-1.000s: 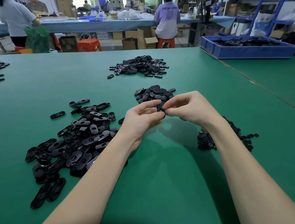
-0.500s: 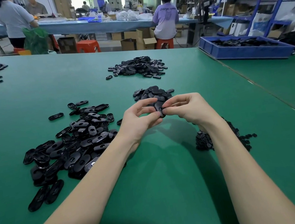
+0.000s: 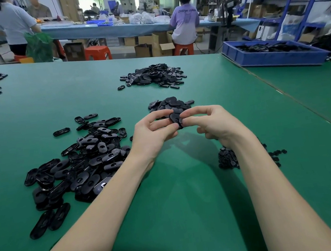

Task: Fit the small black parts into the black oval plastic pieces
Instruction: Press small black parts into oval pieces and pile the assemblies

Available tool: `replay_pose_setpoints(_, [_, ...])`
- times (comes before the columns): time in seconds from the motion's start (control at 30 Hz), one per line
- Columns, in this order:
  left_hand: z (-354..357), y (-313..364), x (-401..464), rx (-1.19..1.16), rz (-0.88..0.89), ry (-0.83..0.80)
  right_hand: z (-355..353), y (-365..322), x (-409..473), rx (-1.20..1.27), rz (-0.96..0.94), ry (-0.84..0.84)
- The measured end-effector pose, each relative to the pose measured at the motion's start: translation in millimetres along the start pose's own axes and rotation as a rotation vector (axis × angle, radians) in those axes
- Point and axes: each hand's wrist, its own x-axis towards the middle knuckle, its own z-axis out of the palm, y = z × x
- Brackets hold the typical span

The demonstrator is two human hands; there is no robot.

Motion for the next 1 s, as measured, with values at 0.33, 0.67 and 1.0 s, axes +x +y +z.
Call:
replay_pose_setpoints(0.33, [0.5, -0.8, -0.3, 0.024, 0.047, -0.027, 0.1, 3.1, 2.5, 0.011, -0.004, 0.02])
replay_pose_setpoints(0.67, [-0.1, -2.4, -0.9, 0.137, 0.104, -0.04, -1.8, 2.9, 5.3, 0.014, 0.031, 0.037])
replay_pose_setpoints(1.0, [-0.9, -1.9, -0.2, 0.202, 0.101, -0.028, 1.5, -3.1, -0.7, -0.036, 0.028, 0.088])
